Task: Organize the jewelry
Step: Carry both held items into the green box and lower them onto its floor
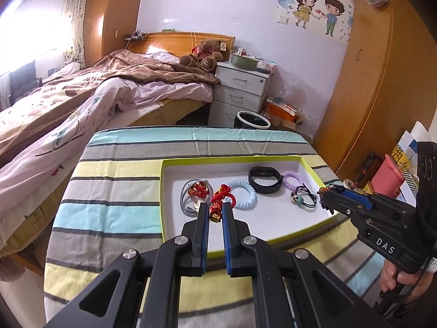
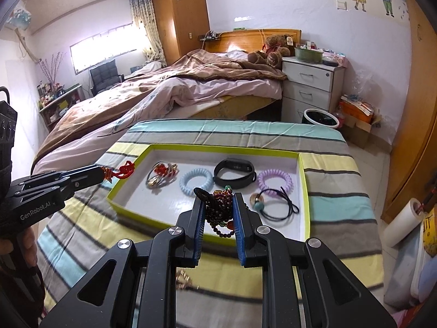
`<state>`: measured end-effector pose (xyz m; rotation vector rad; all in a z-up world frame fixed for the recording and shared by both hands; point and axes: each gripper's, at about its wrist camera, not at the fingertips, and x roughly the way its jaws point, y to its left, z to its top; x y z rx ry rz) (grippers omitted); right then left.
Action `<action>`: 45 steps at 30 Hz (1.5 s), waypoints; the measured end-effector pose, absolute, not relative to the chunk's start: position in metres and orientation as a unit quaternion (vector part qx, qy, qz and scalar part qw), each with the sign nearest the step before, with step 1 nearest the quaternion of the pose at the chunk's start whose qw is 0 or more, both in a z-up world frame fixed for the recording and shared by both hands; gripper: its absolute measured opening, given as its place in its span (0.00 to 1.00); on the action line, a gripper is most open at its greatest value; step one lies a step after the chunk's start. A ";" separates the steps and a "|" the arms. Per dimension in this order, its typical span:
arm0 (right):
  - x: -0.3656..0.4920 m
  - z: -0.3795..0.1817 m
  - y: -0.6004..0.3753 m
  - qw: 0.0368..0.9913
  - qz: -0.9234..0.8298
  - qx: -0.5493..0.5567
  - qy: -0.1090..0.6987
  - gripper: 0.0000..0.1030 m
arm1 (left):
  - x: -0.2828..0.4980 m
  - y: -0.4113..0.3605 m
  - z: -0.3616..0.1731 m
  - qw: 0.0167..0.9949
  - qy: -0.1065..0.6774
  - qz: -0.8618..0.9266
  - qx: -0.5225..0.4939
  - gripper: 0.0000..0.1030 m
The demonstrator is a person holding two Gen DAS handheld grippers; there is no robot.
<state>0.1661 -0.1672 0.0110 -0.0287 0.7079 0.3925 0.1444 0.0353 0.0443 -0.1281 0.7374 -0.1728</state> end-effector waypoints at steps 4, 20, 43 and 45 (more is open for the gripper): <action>0.183 0.003 -0.159 0.914 0.195 -0.026 0.355 0.20 | 0.161 0.035 0.032 0.922 0.373 -0.087 -0.064 0.09; 0.225 -0.042 -0.137 0.880 0.223 -0.041 0.418 0.20 | 0.180 0.034 -0.008 0.905 0.410 -0.089 -0.066 0.09; 0.230 -0.048 -0.130 0.876 0.221 -0.052 0.426 0.21 | 0.184 0.037 -0.017 0.895 0.432 -0.086 -0.075 0.09; 0.231 -0.048 -0.130 0.877 0.219 -0.052 0.425 0.21 | 0.184 0.037 -0.017 0.894 0.434 -0.087 -0.076 0.09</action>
